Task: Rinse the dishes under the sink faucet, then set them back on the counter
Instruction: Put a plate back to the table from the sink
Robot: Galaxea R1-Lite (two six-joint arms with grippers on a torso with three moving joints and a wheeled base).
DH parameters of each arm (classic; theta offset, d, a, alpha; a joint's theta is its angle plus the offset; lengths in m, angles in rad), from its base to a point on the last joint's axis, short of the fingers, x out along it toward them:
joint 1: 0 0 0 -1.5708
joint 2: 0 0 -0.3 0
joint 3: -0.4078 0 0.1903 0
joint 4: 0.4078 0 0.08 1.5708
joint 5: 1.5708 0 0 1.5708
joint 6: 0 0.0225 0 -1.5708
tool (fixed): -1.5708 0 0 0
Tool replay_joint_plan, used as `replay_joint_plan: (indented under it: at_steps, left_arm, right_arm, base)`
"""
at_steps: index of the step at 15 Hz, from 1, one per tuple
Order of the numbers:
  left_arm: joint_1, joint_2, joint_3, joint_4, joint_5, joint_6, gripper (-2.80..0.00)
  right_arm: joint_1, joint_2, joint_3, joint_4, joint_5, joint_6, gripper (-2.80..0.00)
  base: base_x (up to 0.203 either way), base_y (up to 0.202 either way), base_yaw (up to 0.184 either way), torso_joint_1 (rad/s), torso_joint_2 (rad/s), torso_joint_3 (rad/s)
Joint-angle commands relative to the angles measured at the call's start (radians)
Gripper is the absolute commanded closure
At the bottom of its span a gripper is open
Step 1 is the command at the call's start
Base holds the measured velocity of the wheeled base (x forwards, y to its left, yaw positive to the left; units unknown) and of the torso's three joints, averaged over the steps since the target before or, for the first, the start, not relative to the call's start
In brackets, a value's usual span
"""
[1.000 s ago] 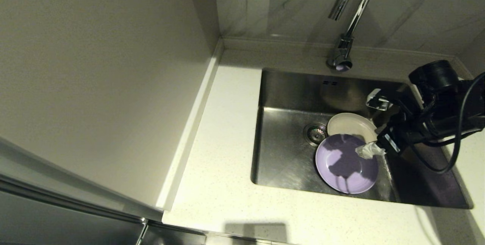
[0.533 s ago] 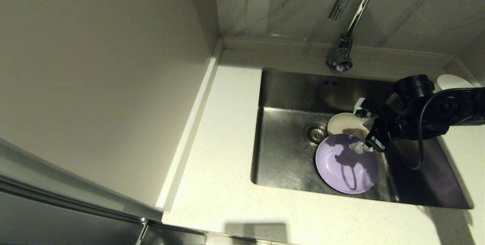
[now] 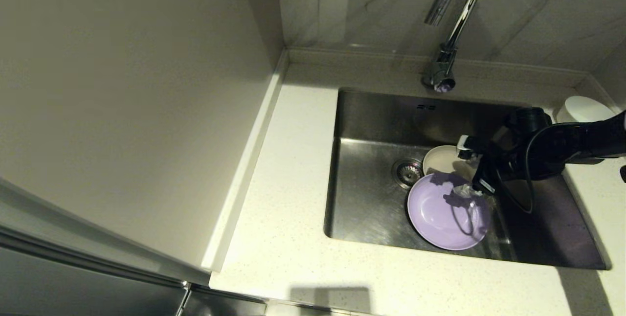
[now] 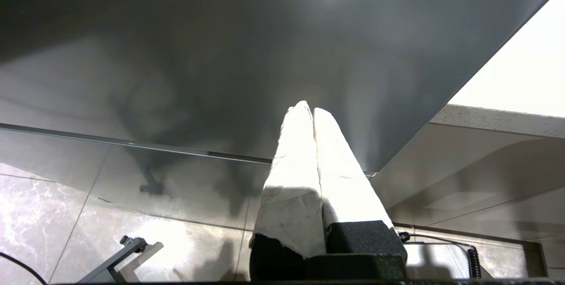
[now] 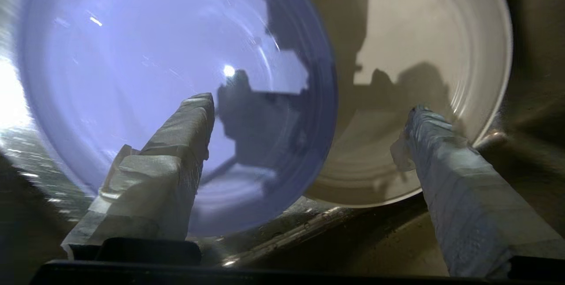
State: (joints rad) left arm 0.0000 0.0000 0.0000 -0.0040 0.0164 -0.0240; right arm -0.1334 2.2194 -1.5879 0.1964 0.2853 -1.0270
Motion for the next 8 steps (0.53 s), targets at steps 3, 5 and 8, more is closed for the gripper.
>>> replay_joint_plan:
  at_steps: [3, 5, 8]
  left_arm:
    - [0.000, -0.002, 0.000, -0.001, 0.000, -0.001, 0.00]
    - [0.000, -0.002, 0.000, -0.001, 0.000, -0.001, 0.00]
    - [0.000, -0.002, 0.000, -0.001, 0.000, -0.001, 0.00]
  right_arm:
    - [-0.012, 0.093, -0.052, 0.000, 0.002, -0.024, -2.80]
    - [-0.014, 0.121, -0.076, -0.001, 0.000, -0.025, -2.80]
    - [-0.014, 0.144, -0.087, -0.006, -0.047, -0.027, -2.80]
  base:
    - [0.000, 0.000, 0.000, 0.000, 0.00, 0.000]
    - [0.000, 0.000, 0.000, 0.000, 0.00, 0.000]
    - [0.000, 0.000, 0.000, 0.000, 0.00, 0.000]
